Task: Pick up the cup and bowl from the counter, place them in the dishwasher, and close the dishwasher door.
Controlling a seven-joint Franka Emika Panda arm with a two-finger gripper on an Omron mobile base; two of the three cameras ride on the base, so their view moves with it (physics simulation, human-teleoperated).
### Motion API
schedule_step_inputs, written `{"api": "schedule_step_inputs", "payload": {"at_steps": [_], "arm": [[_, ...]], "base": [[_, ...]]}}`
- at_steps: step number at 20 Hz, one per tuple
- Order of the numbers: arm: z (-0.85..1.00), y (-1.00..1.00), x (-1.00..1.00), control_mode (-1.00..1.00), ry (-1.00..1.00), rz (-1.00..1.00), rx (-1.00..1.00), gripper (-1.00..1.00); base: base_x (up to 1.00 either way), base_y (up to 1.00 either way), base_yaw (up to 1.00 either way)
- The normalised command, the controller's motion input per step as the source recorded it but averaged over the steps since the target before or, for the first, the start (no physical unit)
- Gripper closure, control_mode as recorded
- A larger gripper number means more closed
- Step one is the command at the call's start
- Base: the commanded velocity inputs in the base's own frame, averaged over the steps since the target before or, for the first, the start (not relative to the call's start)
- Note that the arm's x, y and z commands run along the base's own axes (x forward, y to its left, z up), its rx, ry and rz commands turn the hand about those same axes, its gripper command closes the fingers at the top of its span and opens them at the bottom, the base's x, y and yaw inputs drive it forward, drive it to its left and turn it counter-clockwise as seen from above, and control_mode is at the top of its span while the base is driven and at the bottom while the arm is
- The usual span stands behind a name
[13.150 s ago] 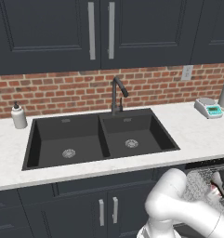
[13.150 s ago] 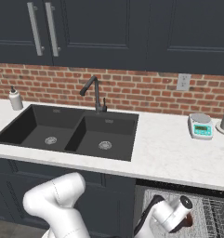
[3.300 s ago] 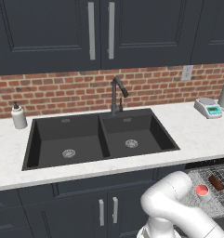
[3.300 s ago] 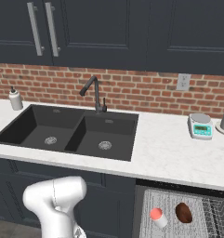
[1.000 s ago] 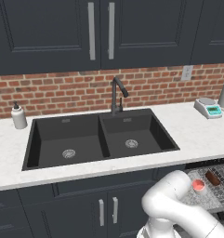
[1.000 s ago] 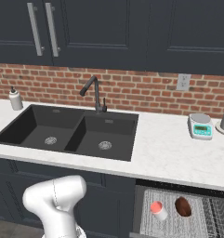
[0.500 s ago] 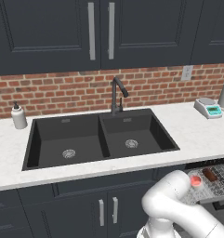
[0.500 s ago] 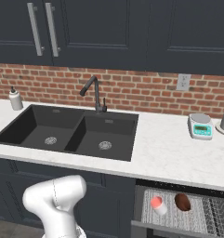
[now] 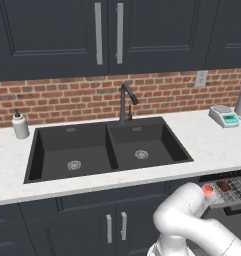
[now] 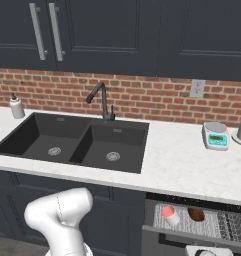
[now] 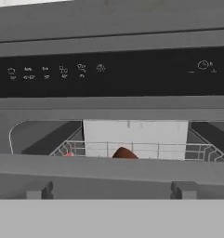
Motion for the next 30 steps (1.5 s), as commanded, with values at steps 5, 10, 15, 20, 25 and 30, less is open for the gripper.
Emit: {"api": "schedule_step_inputs", "payload": {"at_steps": [5, 10, 15, 20, 25, 30], "arm": [[-0.28, 0.21, 0.70, -1.00, -0.12, 0.02, -0.01, -1.00], [-0.34, 0.09, 0.72, -1.00, -0.13, 0.00, -0.01, -1.00], [-0.36, 0.04, 0.76, -1.00, -0.13, 0.00, 0.00, -1.00], [-0.36, 0.01, 0.85, -1.00, -0.15, 0.00, 0.00, -1.00], [-0.33, 0.00, 0.77, -1.00, -0.15, 0.00, 0.00, -1.00], [-0.26, 0.00, 0.54, -1.00, -0.14, 0.00, 0.00, -1.00]], "base": [[0.00, 0.00, 0.00], [0.00, 0.00, 0.00], [0.00, 0.00, 0.00], [0.00, 0.00, 0.00], [0.00, 0.00, 0.00], [0.00, 0.00, 0.00]]}}
